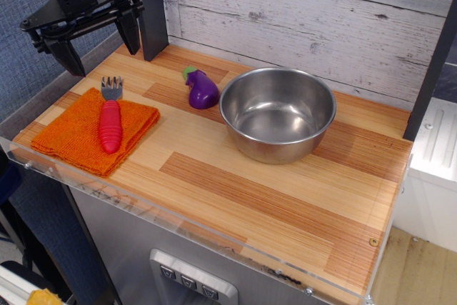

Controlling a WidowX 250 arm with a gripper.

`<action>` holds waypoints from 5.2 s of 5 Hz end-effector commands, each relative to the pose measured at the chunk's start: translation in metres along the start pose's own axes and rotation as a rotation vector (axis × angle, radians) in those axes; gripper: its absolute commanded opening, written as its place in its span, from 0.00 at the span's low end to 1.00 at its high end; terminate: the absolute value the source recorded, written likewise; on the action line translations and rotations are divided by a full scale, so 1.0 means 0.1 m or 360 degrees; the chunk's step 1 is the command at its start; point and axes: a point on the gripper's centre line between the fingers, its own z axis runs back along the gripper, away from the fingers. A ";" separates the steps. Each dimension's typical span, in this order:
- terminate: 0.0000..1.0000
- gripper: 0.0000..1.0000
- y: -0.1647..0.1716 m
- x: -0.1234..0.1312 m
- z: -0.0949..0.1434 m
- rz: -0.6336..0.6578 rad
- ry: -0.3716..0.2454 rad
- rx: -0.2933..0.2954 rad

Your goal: Move the red fork to the right of the red cloth.

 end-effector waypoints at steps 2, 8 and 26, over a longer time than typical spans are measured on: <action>0.00 1.00 0.08 -0.02 -0.19 0.0026 0.0031 0.0065; 0.00 1.00 0.36 -0.17 -0.68 -0.0017 0.0160 0.0221; 0.00 0.00 0.47 -0.04 -0.06 0.0134 0.0045 0.0090</action>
